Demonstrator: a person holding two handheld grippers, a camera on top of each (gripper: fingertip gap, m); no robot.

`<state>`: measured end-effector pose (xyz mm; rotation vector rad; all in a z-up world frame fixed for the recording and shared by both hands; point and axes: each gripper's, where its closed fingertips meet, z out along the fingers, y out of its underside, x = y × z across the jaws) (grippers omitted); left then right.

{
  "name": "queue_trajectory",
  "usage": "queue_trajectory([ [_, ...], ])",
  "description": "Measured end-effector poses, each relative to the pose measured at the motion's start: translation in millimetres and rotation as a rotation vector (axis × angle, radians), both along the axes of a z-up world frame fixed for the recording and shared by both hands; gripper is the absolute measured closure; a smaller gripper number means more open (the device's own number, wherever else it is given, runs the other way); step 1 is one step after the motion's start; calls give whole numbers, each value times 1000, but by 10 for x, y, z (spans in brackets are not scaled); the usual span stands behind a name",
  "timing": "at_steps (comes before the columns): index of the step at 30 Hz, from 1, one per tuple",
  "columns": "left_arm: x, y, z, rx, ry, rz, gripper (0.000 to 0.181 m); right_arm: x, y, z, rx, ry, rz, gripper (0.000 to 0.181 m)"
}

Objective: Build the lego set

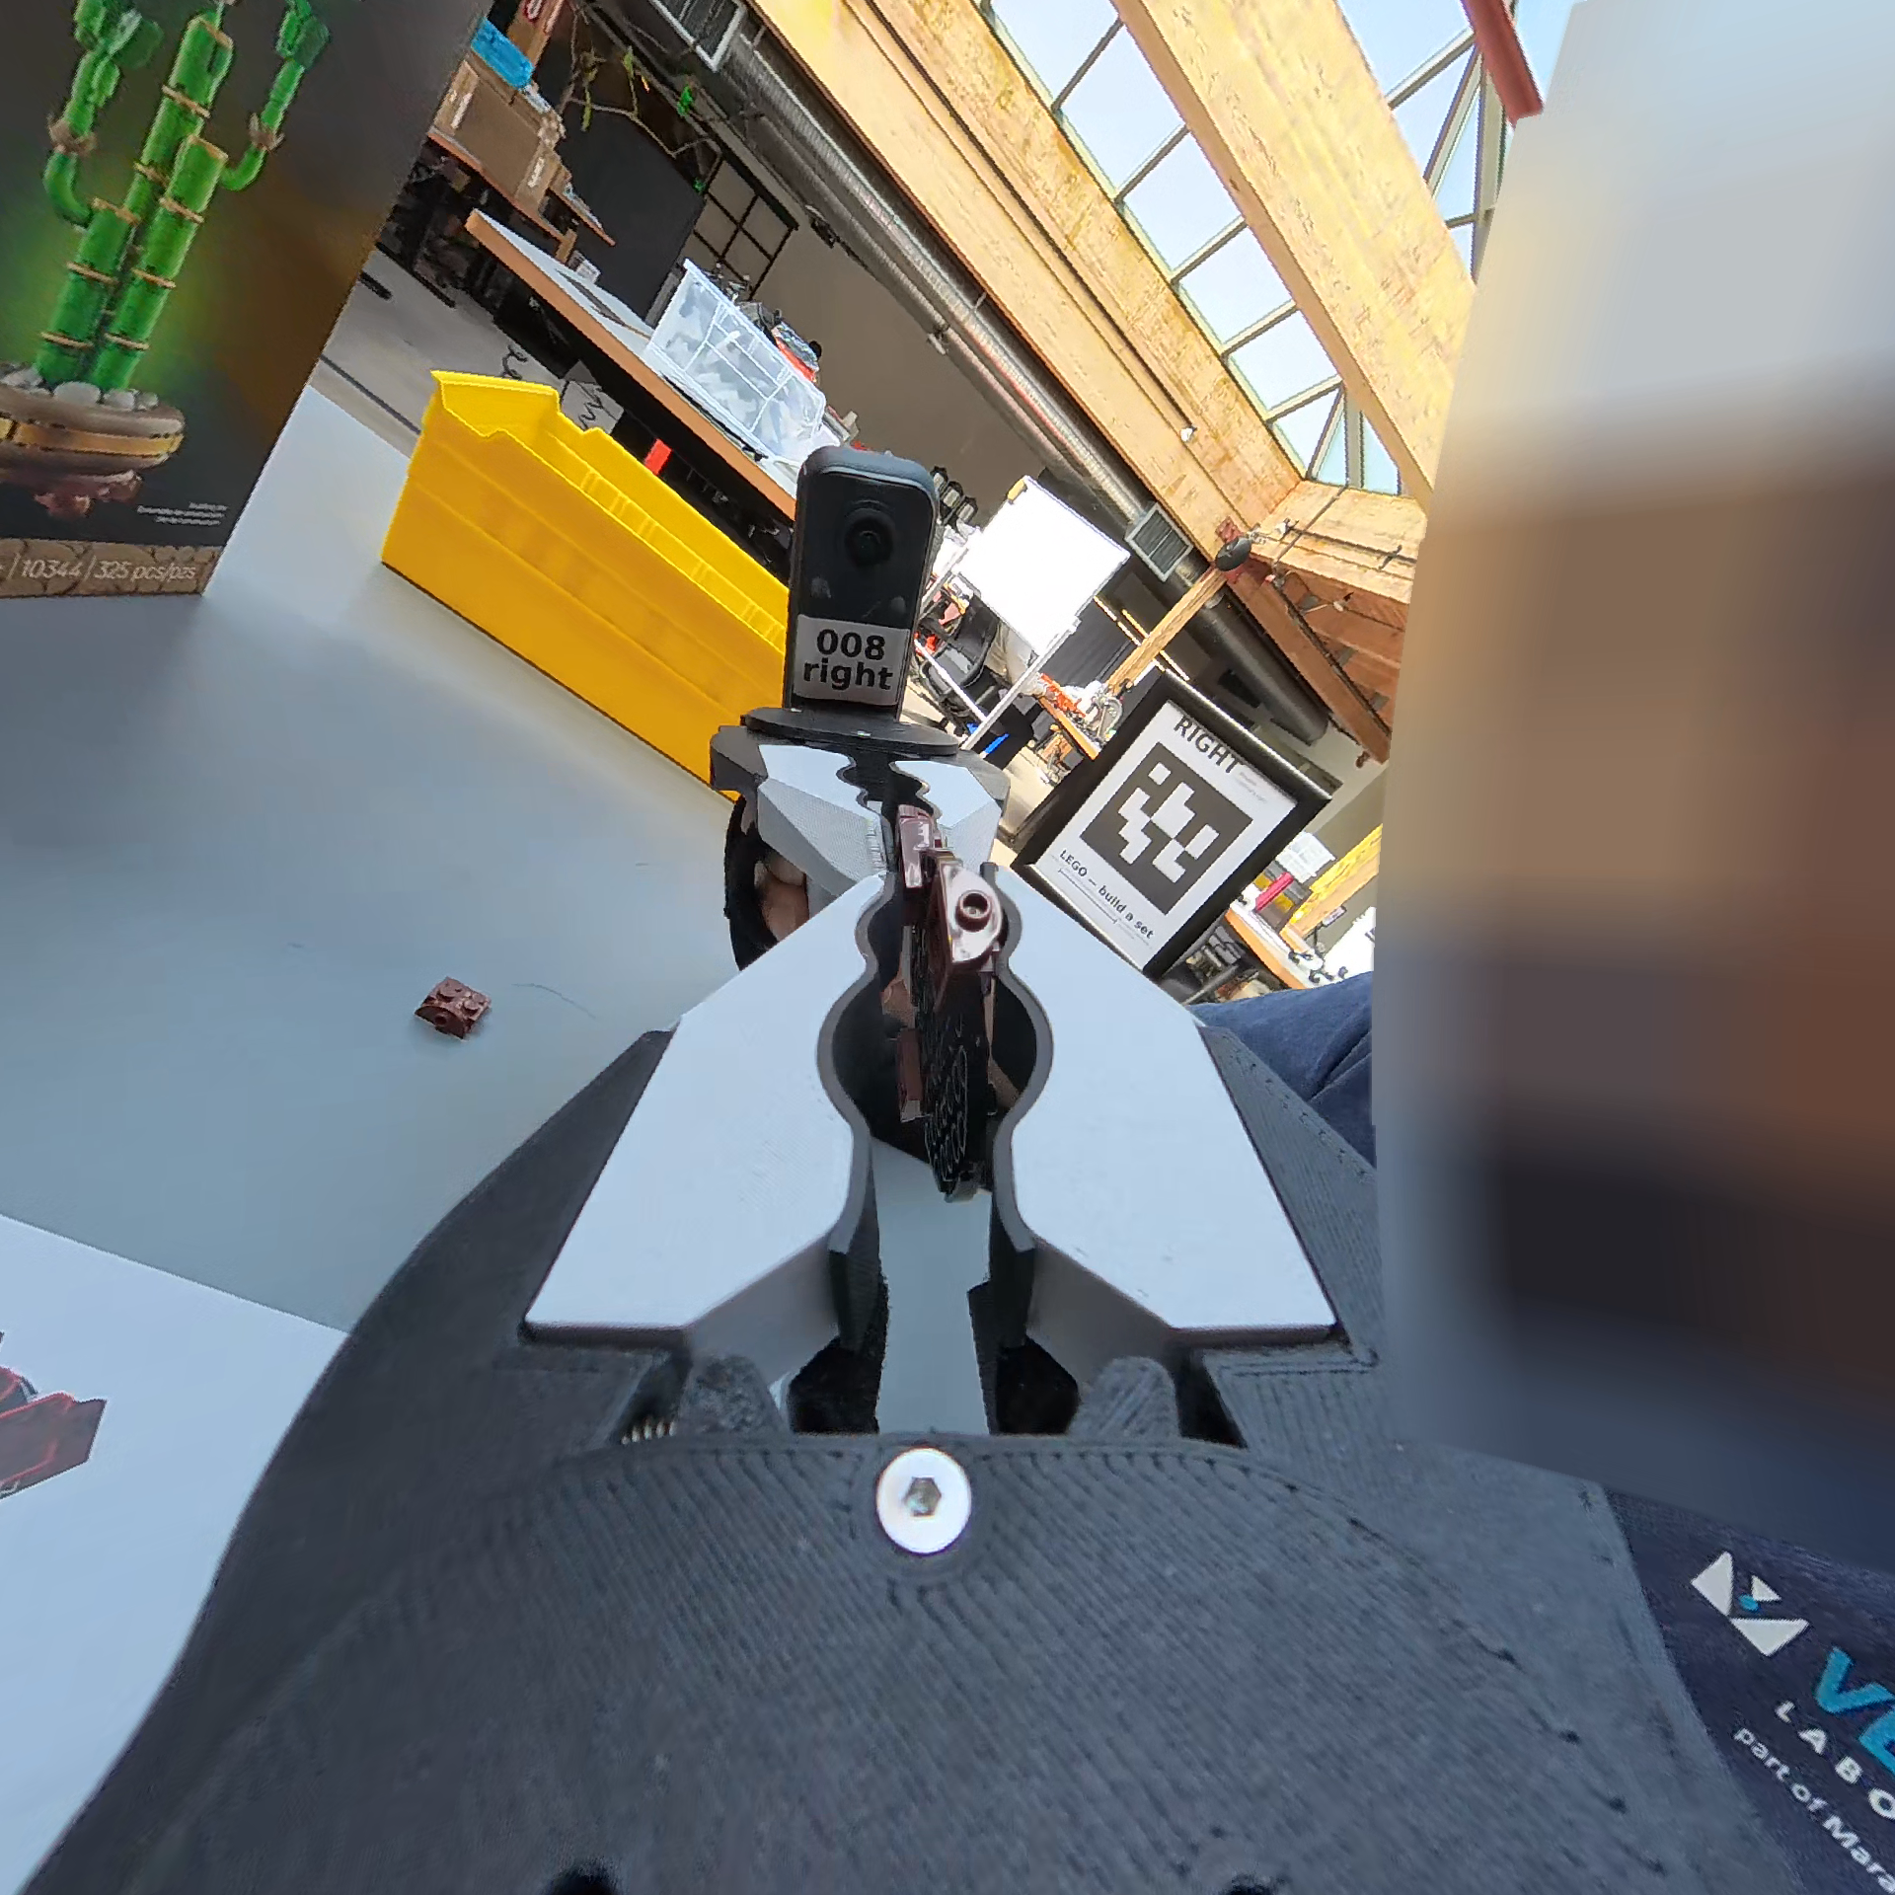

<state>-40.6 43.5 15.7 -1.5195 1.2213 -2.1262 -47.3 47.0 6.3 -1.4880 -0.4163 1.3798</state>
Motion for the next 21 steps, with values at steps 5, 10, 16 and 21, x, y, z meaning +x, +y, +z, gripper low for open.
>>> queue_trajectory([
  [5, -12, 65, -2, -53, -1, 2, 173, 41, 37, -32, -47, 35, 2, 175],
  [10, -16, 95, -18, -33, 16, 22, 174, 42, 50, -58, -62, 34, 2, 175],
  [16, 12, 147, -78, -148, 82, 43, 173, 50, 64, -135, -212, 135, 77, 175],
  [21, 13, 175, -96, -172, 95, 51, 169, 58, 81, -178, -232, 134, 81, 175],
])
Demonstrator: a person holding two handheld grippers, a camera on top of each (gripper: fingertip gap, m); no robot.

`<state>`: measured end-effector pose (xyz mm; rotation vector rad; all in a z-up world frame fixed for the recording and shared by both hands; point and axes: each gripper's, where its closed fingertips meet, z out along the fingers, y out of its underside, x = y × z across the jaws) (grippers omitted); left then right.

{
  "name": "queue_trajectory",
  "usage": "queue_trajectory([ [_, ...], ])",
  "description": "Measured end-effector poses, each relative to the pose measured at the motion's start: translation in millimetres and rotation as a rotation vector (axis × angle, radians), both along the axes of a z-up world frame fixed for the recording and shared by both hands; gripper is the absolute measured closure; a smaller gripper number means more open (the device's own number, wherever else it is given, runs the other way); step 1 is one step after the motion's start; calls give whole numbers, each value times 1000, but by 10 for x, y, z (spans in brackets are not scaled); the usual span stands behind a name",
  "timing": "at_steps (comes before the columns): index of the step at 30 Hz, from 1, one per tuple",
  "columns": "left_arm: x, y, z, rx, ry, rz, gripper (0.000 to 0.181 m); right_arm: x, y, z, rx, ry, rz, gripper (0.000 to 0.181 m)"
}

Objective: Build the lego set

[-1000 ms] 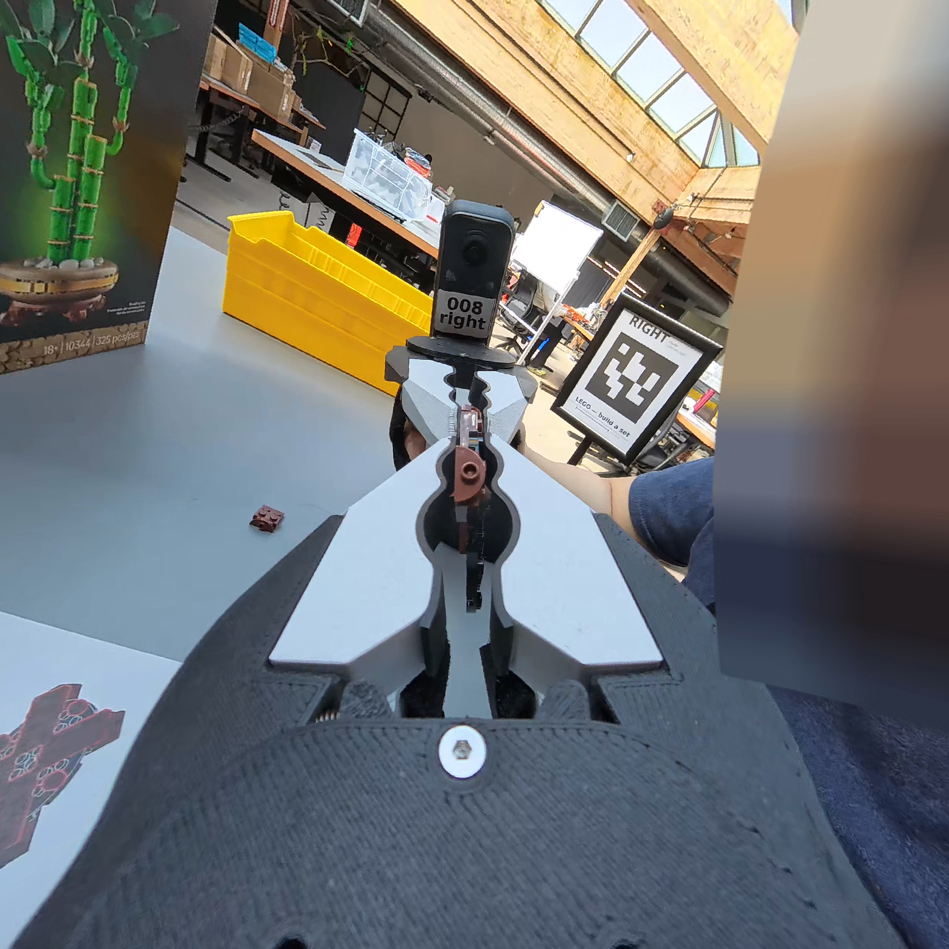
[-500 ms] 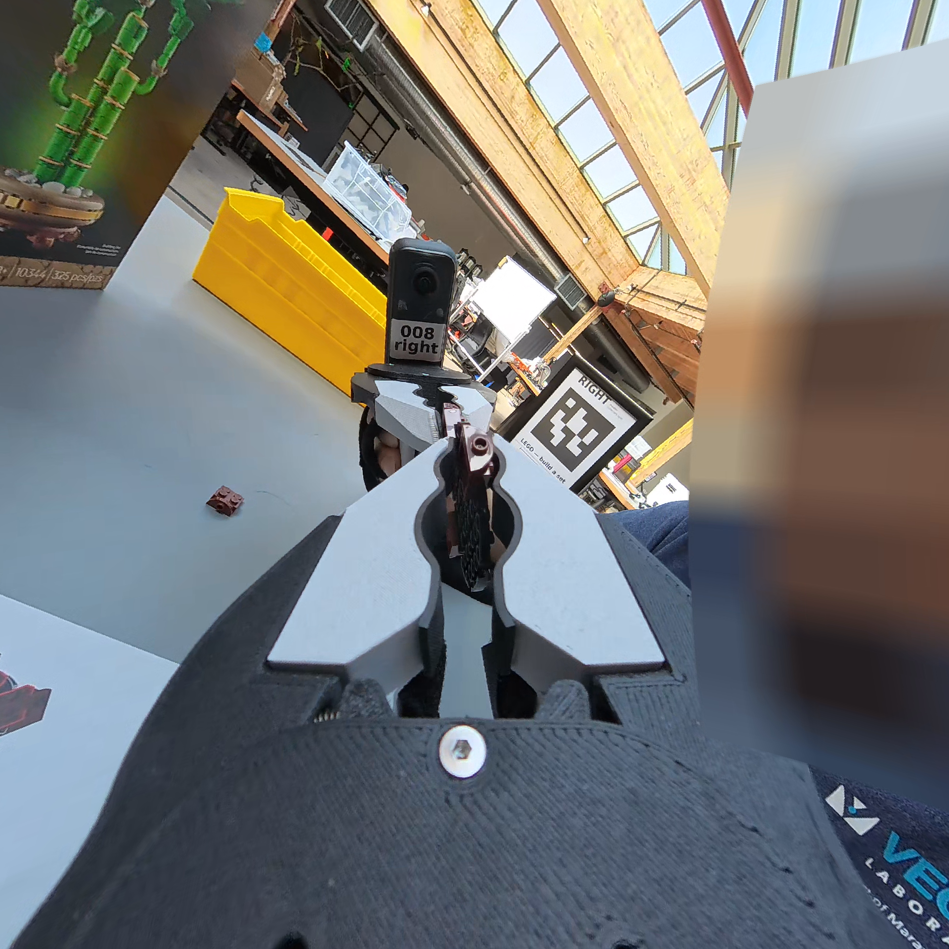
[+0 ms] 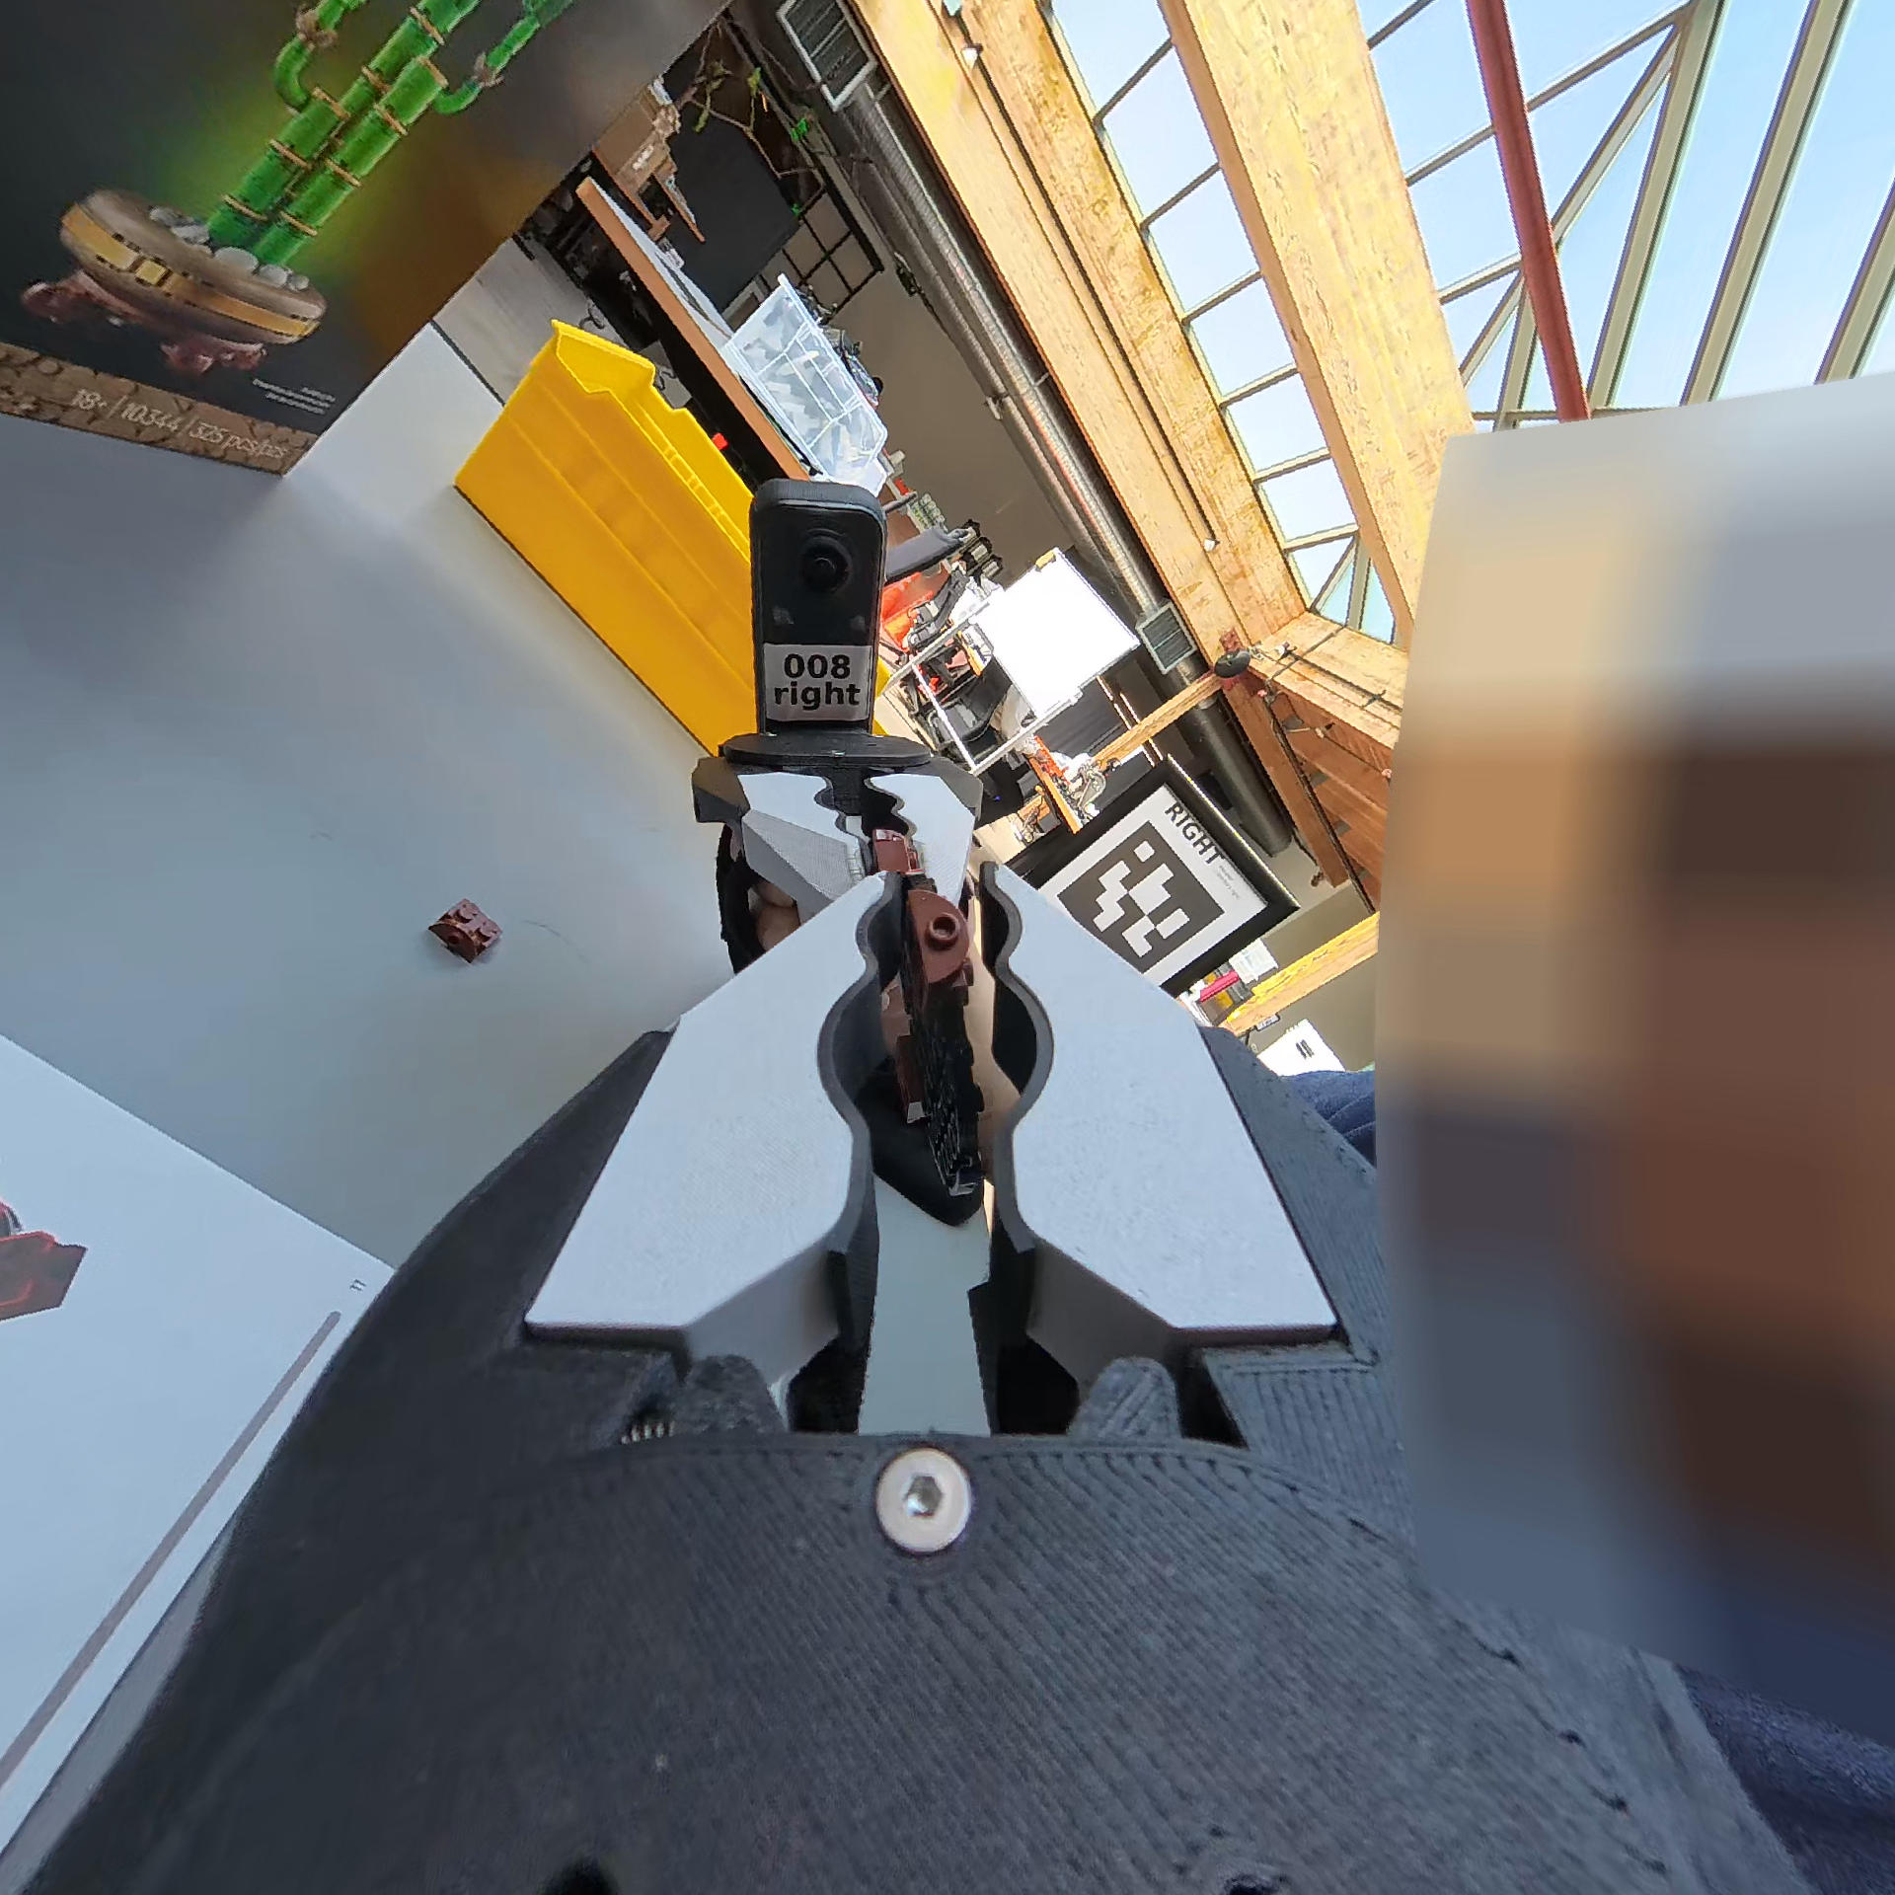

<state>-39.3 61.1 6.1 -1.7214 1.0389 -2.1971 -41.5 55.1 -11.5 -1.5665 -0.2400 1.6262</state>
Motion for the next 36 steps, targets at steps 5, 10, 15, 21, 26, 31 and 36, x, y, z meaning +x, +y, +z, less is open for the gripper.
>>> queue_trajectory([
  [5, -21, 35, -49, 67, 40, 2, 161, -9, 4, -51, 20, -65, -11, 175],
  [10, 7, -87, -190, 206, 101, -40, 164, -70, -16, -94, 41, -120, 0, 175],
  [15, 11, -119, -241, 234, 115, -55, 176, -83, -18, -105, 55, -143, -4, 175],
  [21, 9, -102, -249, 225, 112, -57, 176, -89, -17, -132, 65, -174, -8, 175],
  [26, -10, -118, -234, 282, 100, -60, 176, -104, -28, -113, 86, -181, -8, 175],
  [31, -1, -112, -227, 290, 91, -44, 176, -93, -21, -106, 98, -182, -16, 175],
  [36, -8, -97, -191, 269, 78, -39, 177, -71, -8, -53, 149, -191, -48, 168],
])
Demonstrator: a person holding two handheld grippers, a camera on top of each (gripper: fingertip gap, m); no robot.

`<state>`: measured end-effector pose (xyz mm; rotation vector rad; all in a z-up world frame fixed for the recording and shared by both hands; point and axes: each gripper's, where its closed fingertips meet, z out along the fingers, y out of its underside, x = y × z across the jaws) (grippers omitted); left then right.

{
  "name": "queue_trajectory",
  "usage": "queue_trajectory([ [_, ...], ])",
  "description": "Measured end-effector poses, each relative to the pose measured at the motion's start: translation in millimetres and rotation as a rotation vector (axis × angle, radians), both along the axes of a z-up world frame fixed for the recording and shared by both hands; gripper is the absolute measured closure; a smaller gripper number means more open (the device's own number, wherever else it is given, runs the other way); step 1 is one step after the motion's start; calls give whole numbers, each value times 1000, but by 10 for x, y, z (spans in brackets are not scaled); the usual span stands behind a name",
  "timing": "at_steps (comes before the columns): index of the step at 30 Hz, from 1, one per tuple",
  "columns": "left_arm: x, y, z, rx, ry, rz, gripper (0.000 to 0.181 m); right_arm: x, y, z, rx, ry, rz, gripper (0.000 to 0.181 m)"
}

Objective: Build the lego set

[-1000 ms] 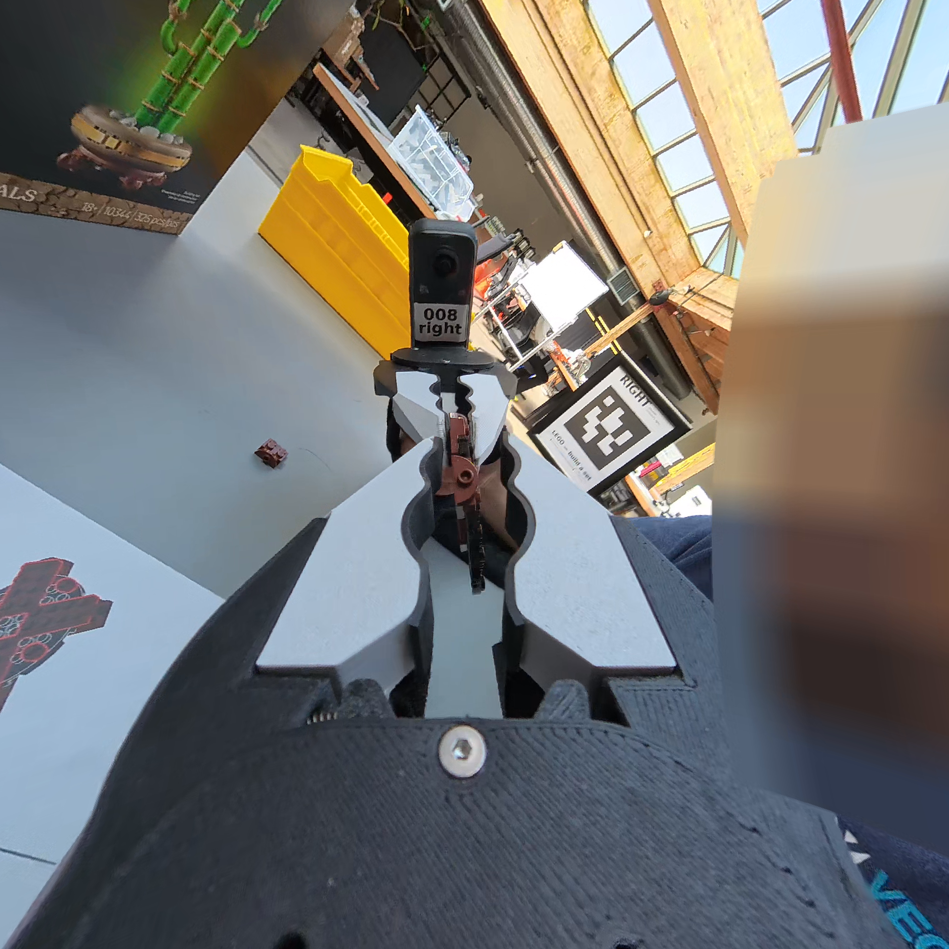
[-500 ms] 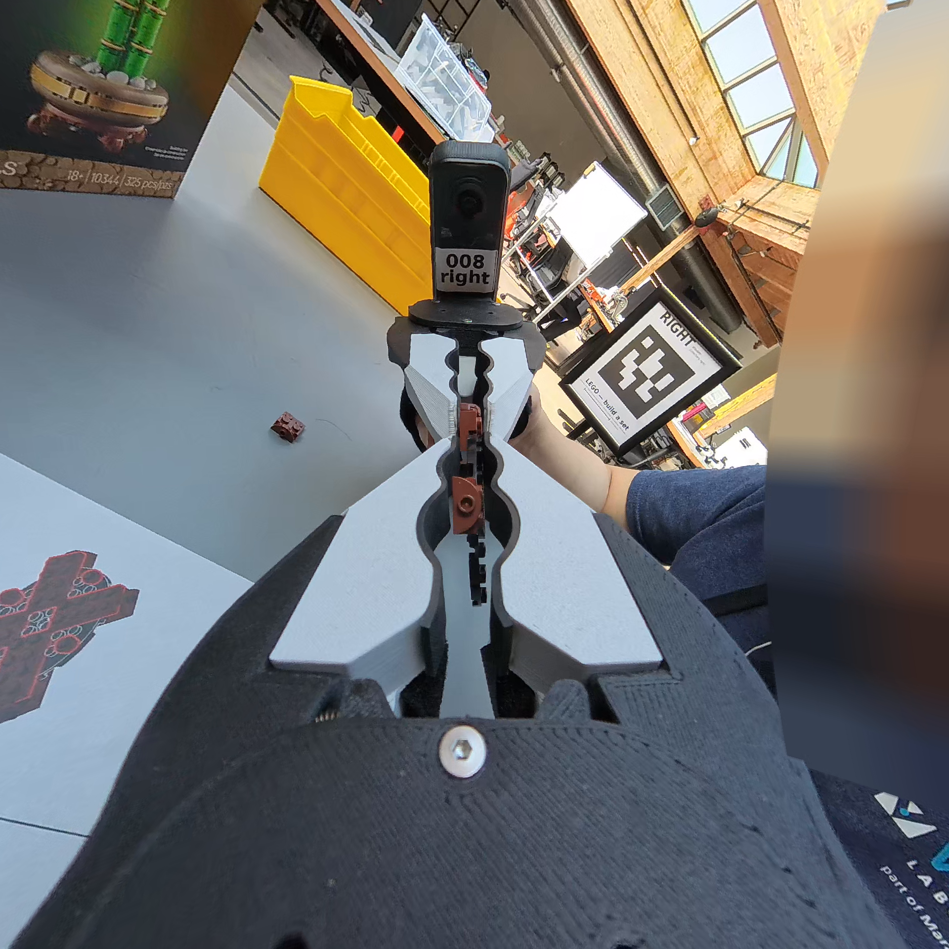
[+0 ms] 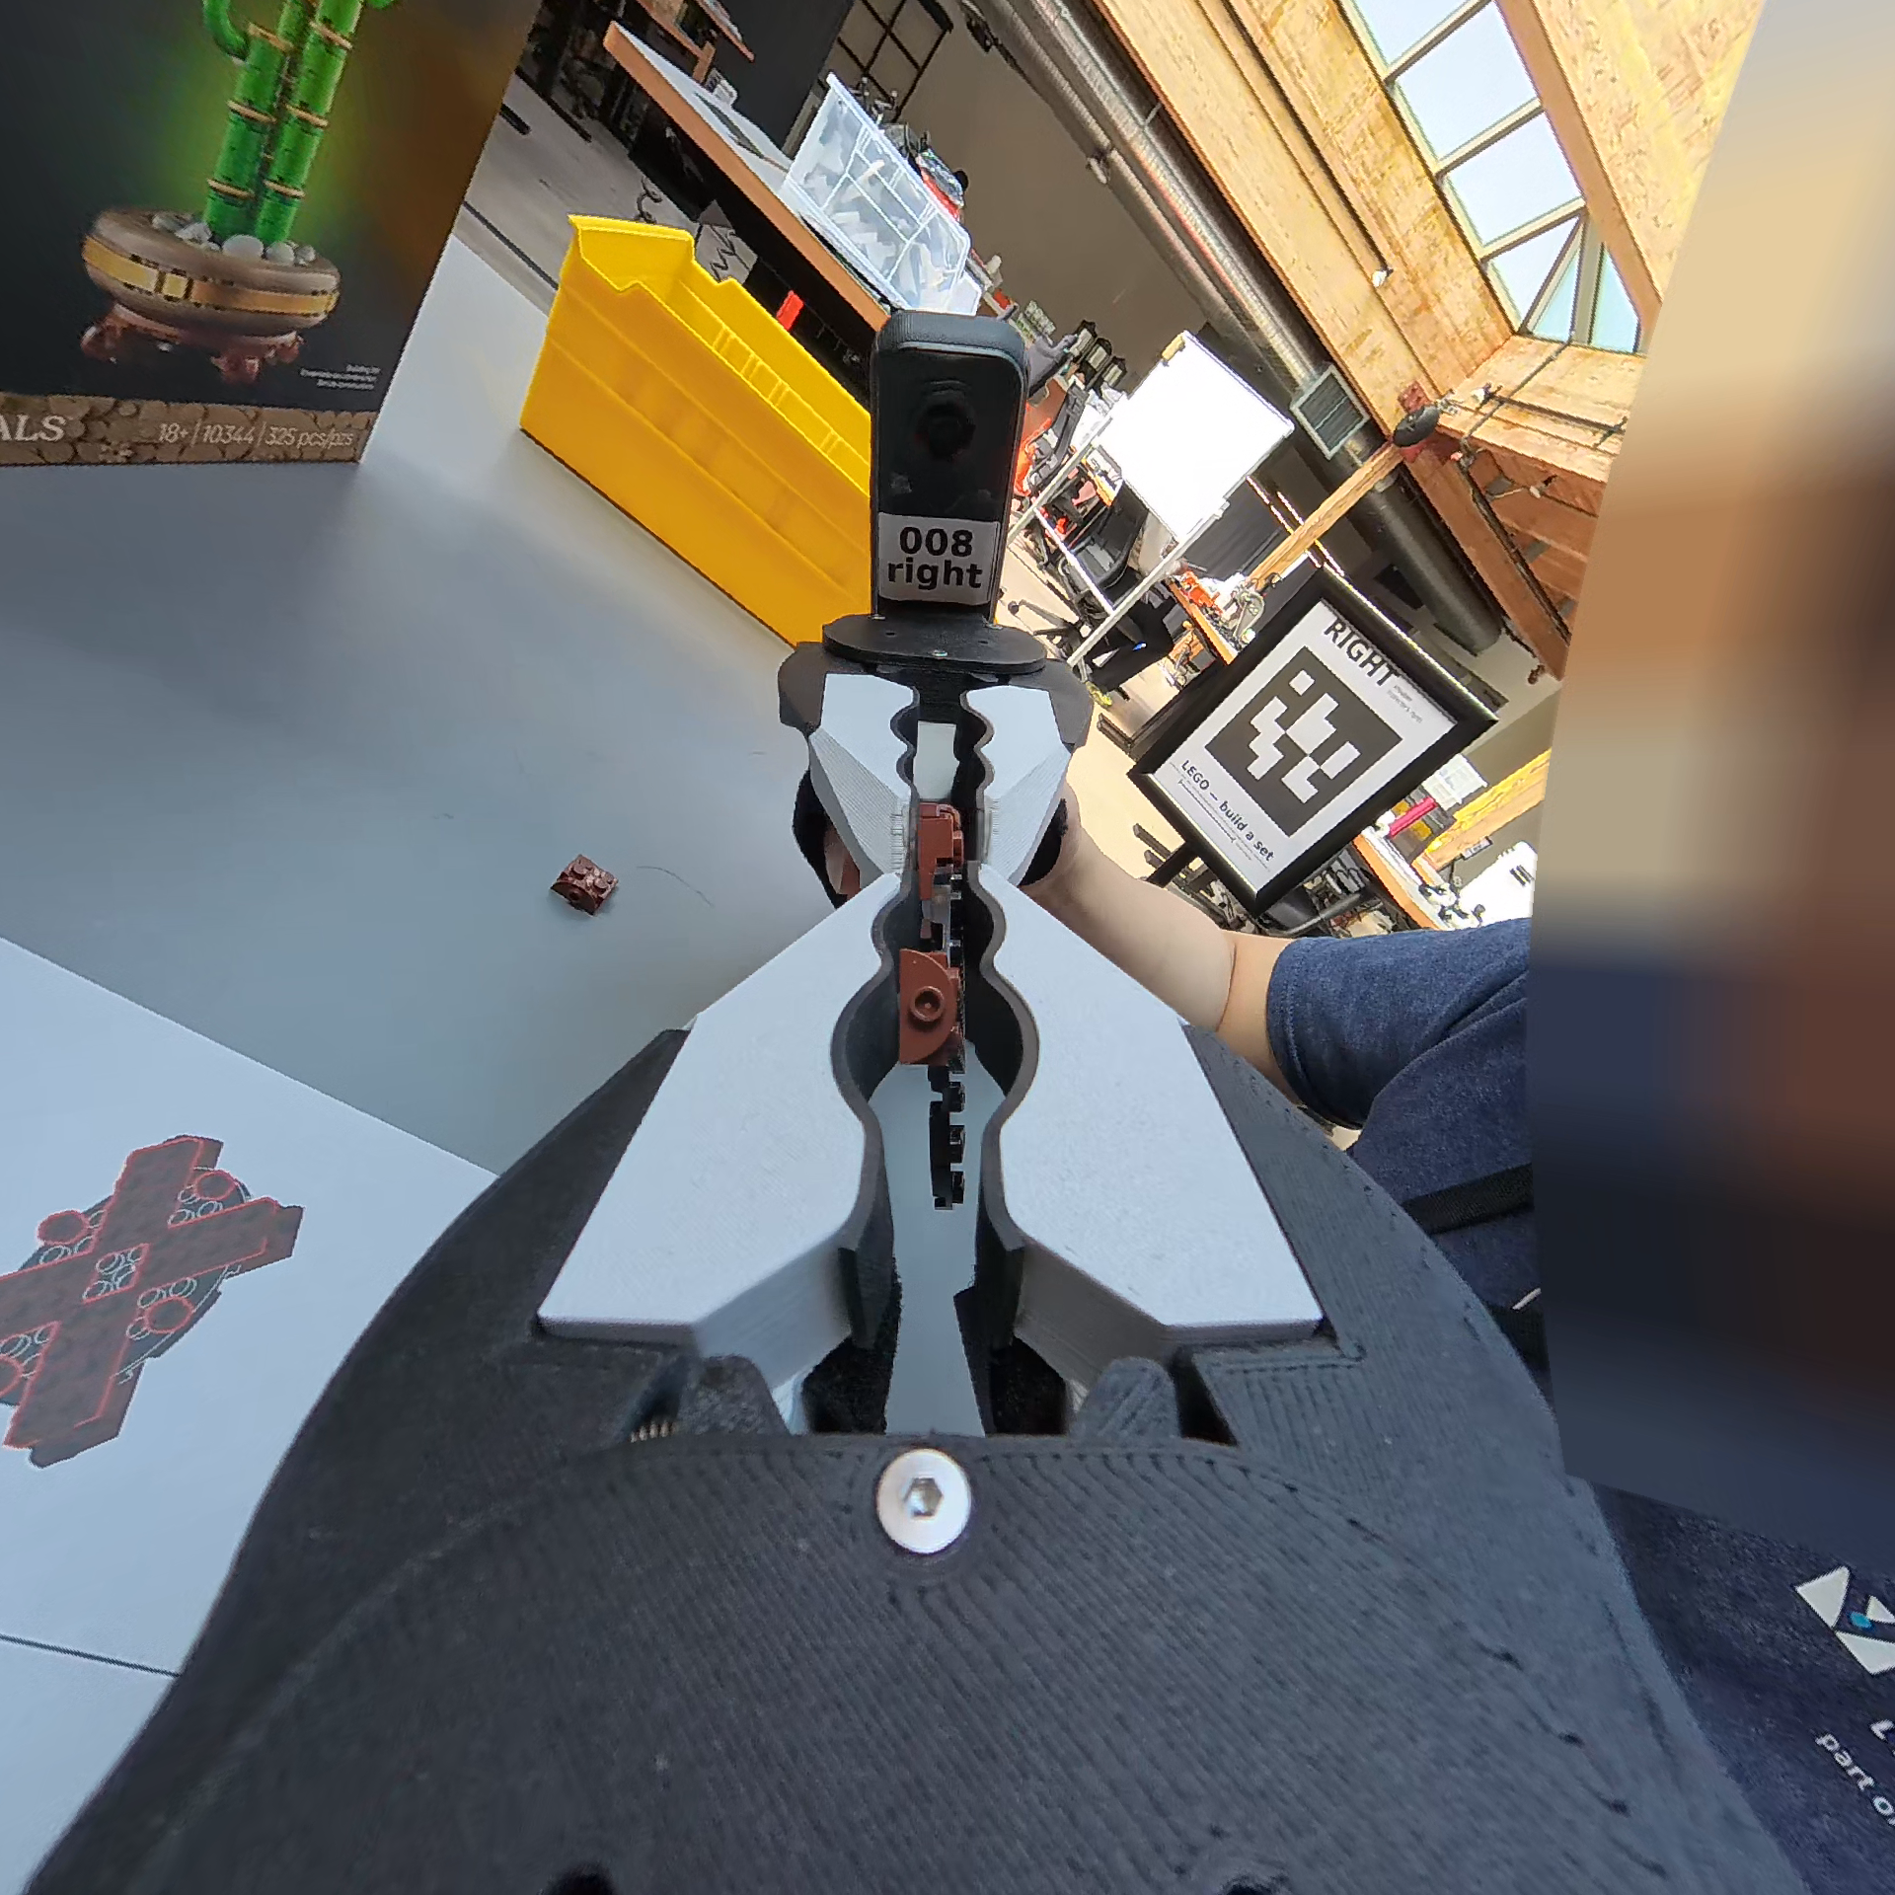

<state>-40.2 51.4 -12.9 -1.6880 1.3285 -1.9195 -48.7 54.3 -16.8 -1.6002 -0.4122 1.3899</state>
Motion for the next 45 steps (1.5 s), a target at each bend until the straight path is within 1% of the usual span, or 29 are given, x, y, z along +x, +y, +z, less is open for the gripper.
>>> queue_trajectory([
  [1, -2, 3, -3, 7, 3, 1, 177, 21, 11, 14, 6, 3, -13, 165],
  [3, 2, 11, -4, 24, 2, 11, 176, 63, 41, 16, 2, 6, -39, 167],
  [7, 11, 23, -28, 30, 13, 23, 176, 50, 39, -25, 4, -33, -40, 168],
  [10, 18, 26, -50, 40, 21, 29, 176, 26, 36, -59, 4, -63, -41, 173],
  [18, 33, 43, -81, 58, 35, 49, 176, 40, 58, -95, -24, -65, -49, 173],
  [22, 35, 20, -71, 57, 32, 41, 176, 42, 27, -84, -39, -66, -34, 174],
  [25, 30, -12, -37, 49, 23, 28, 176, 34, -10, -53, -83, -9, 7, 175],
  [27, 29, -12, -50, 60, 30, 29, 176, 30, -10, -72, -99, -8, 13, 175],
  [30, 28, -4, -43, 46, 26, 27, 176, 29, -1, -57, -72, -12, 4, 175],
  [32, 20, -19, -42, 37, 31, 12, 176, 21, -21, -54, -54, -15, 28, 175],
  [33, 23, -27, -54, 40, 37, 9, 176, 27, -27, -68, -57, -21, 39, 172],
  [34, 28, -39, -79, 48, 47, 6, 176, 44, -9, -85, -65, -27, 30, 157],
  [36, 43, -68, -140, 61, 72, -6, 175, 55, -18, -112, -75, -37, 42, 172],
  [39, 75, -51, -154, 52, 66, 9, 175, 86, -27, -111, -74, -63, 38, 174],
  [40, 87, -10, -132, 36, 55, 32, 169, 127, -14, -82, -74, -52, 19, 174],
  [41, 91, 50, -113, 24, 45, 58, 151, 194, 17, -46, -78, -27, -11, 175],
  [42, 80, 110, -111, 19, 45, 75, 141, 269, 41, -4, -85, 9, -34, 175],
  [43, 61, 156, -118, 18, 47, 80, 140, 337, 53, 36, -93, 48, -44, 175],
  [45, 28, 184, -115, -9, 40, 61, 145, 450, 74, 103, -93, 110, -63, 175],
])
